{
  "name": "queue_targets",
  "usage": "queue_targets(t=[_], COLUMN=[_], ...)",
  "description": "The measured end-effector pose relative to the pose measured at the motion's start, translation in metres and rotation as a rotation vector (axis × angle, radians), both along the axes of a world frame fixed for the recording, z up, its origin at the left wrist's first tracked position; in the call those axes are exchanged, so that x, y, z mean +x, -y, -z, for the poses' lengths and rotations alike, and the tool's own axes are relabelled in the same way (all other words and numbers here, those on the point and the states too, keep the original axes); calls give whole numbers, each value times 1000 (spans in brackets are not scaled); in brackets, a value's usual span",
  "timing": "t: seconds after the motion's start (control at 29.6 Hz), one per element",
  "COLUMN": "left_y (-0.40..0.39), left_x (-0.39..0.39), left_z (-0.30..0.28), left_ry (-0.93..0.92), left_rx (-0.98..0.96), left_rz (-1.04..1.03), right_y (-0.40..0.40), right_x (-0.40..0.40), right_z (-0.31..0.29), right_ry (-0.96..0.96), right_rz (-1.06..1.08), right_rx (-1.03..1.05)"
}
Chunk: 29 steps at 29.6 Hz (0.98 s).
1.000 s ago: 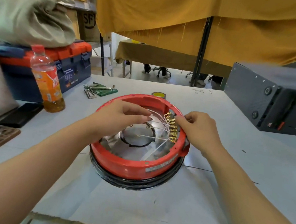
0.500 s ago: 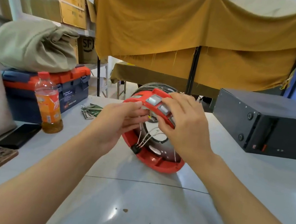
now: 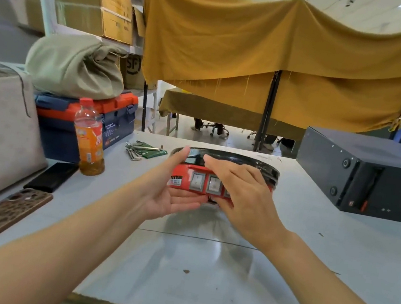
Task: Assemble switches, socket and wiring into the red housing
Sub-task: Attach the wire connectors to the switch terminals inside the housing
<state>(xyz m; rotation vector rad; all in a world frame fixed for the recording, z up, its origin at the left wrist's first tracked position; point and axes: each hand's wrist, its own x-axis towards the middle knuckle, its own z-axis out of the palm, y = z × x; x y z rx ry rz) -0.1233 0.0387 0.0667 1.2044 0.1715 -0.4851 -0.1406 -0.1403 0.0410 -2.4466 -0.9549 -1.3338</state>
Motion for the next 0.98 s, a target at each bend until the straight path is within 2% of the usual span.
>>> queue_targets(t=[0.17,0.34,0.44,0.54,0.57,0.64,0.71,0.74,0.84,0.98], left_y=[-14,-18,-18,-24,-26,-28,-27,-25,-21,-18], left_x=[-3,-9,-12,-15,-15,-17,-18,-18,-16,-5], left_z=[20,29,37,44,46,49,51,52,53,63], left_ry=[-45,-19,33,67,85,114,144,157,188,329], left_rx=[129,95,112,146,152,168,194,210,278,499], left_rz=[35,12,8,-23,-28,-10,34,54,78,57], right_y=[-9,-12,-5,12,18,29,33,34,39,42], right_x=[-9,-26,-40,-41,-38,-31,-25,-21,-14,-14], right_z=[20,32,27,19,19,23,32,37,49,58], right_ry=[104,58,-22,-102,-189,-524,-875,-970,-1006,-983], right_rz=[-52,-62,-64,56,122,212,154,99,20,-8], right_rx=[-109,-128,142,495,605,850,1098,1181,1292,1343])
